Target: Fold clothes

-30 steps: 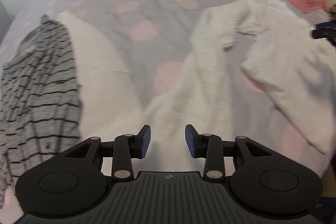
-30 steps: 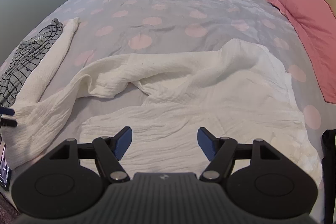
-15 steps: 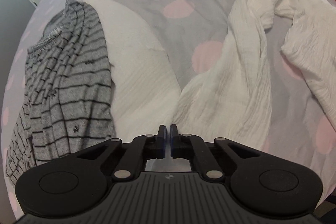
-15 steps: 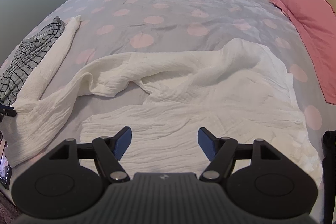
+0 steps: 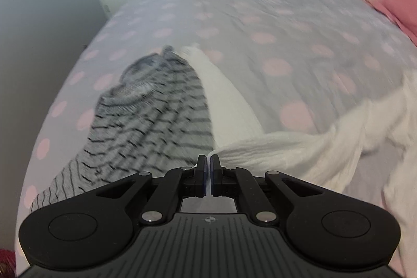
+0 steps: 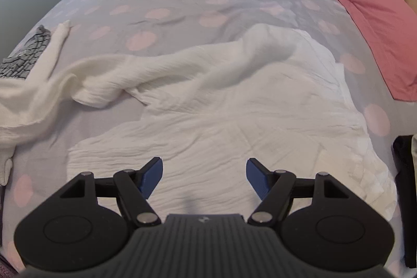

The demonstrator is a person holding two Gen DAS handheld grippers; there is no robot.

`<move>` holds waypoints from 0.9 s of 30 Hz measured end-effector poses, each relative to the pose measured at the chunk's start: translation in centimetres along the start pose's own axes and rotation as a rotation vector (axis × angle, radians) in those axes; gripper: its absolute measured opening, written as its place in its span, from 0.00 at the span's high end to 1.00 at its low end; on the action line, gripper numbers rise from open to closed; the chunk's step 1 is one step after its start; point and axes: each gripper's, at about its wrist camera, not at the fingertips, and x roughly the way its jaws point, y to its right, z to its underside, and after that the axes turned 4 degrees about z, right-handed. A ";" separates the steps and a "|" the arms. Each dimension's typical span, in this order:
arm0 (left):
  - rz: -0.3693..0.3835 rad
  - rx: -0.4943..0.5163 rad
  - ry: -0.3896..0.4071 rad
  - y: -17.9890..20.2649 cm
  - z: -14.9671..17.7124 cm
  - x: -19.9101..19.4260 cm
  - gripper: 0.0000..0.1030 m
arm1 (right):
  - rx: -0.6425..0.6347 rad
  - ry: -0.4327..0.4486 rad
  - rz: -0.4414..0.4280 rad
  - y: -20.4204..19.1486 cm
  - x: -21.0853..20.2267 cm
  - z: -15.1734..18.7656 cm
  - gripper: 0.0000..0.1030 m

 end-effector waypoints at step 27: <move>-0.243 0.118 0.082 -2.4 -3.0 7.7 0.81 | 0.057 -0.167 0.006 3.5 4.6 1.1 0.26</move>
